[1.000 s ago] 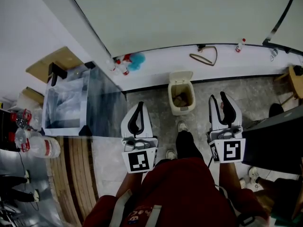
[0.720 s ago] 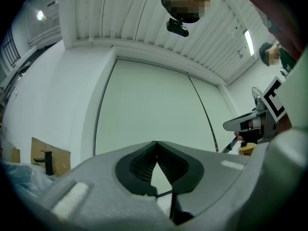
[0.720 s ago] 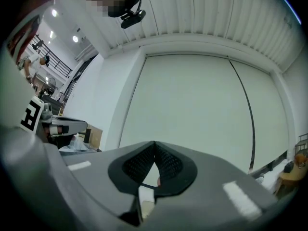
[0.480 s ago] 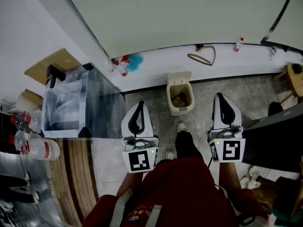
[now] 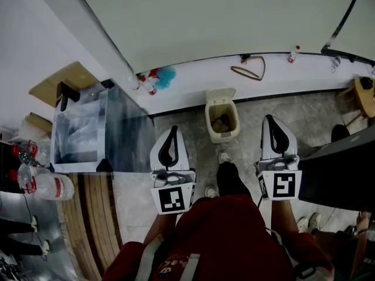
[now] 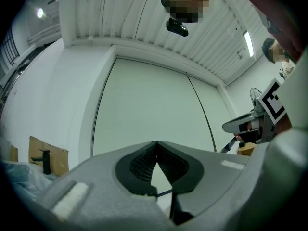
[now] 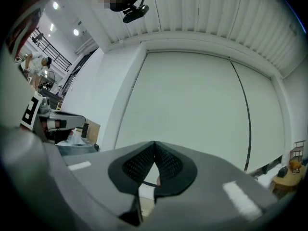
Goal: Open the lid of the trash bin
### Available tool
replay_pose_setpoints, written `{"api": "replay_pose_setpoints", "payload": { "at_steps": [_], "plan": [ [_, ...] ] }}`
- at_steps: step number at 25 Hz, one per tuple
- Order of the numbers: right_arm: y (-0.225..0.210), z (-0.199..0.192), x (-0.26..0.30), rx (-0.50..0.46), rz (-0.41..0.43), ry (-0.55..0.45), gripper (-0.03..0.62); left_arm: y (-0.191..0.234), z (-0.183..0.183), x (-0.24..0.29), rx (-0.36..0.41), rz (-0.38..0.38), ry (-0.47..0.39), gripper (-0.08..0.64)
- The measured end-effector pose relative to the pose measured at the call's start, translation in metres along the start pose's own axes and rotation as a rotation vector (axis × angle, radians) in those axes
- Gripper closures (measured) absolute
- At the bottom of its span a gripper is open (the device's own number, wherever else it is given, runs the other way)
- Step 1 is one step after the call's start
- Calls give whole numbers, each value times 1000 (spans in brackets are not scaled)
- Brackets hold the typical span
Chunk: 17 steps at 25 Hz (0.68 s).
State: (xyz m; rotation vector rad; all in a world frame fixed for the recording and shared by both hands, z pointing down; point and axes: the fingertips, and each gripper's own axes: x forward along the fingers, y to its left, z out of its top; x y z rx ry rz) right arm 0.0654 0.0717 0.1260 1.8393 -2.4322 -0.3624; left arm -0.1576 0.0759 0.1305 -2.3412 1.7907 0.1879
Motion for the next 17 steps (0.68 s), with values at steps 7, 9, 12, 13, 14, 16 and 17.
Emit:
{"api": "replay_pose_setpoints", "payload": {
  "at_steps": [7,9,12,13,14,16,17],
  "plan": [
    [-6,0,-2,-7,-10,2,592,-6,-1,4,-7,-17,1,555],
    [-7,0,-2,-11,-15,3,592,-7,-1,4,-11,-19,-2,555],
    [-8,0,-2,-15,-22,6,592,-7,-2,5,-14,-22,0,555],
    [-9,-1,-2,-15,-23,8,592,-7,-2,6,-14,-22,1,555],
    [-9,-1,-2,-16,-25,9,592,-7,-2,6,-14,-23,1,555],
    [-10,-1,-2,-16,-26,9,592,-8,-2,7,-14,-23,0,555],
    [-11,-1,-1,-16,-27,9,592,-8,-2,8,-14,-23,-1,555]
  ]
}}
